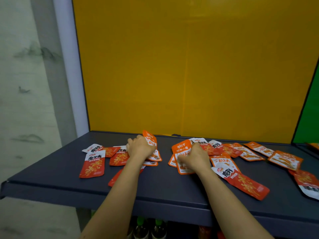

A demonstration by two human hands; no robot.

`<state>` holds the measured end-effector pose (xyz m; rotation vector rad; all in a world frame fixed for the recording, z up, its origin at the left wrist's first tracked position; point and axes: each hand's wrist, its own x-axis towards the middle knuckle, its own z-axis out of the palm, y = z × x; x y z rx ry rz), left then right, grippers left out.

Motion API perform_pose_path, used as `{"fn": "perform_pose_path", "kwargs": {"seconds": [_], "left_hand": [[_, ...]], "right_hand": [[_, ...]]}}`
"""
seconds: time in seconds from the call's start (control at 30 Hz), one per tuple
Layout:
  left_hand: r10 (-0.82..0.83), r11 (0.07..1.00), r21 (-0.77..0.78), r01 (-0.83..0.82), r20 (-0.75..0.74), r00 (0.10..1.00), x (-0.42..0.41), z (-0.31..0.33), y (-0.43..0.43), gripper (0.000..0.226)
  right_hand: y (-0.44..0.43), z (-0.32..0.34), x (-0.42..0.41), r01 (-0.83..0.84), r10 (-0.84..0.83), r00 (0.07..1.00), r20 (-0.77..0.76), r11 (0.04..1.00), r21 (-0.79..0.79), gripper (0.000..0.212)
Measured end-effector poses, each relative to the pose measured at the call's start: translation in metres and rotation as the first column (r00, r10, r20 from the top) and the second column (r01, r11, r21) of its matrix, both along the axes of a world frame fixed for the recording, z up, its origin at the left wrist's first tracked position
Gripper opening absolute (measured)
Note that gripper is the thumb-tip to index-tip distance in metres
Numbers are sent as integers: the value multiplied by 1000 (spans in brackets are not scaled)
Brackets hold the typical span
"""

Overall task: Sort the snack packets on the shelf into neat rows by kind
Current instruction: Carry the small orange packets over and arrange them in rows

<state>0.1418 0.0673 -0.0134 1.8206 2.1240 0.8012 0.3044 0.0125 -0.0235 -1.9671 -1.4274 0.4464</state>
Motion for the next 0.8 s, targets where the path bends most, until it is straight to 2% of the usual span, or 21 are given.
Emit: {"fn": "perform_pose_path", "kwargs": {"seconds": [0.13, 0.33, 0.47, 0.6, 0.73, 0.8], "left_hand": [[-43, 999, -24, 44, 59, 997, 2, 0, 0, 71], [-43, 994, -99, 54, 114, 993, 0, 4, 3, 68], [-29, 996, -75, 50, 268, 963, 2, 2, 7, 73], [-28, 997, -61, 50, 325, 945, 2, 1, 8, 71], [-43, 998, -21, 54, 360, 932, -1, -4, 14, 53], [-57, 998, 8, 58, 378, 924, -2, -6, 16, 52]], "right_hand": [[4, -2, 3, -12, 13, 1000, -25, 1000, 5, 64], [13, 3, 3, 10, -12, 1000, -29, 998, -63, 77], [19, 7, 1, 35, -38, 999, -27, 992, -121, 81], [22, 12, 1, 30, -35, 999, -32, 991, -129, 70], [25, 10, 2, 7, -17, 996, -87, 994, -109, 57], [24, 6, 1, -12, 4, 995, -97, 996, -85, 52]]}}
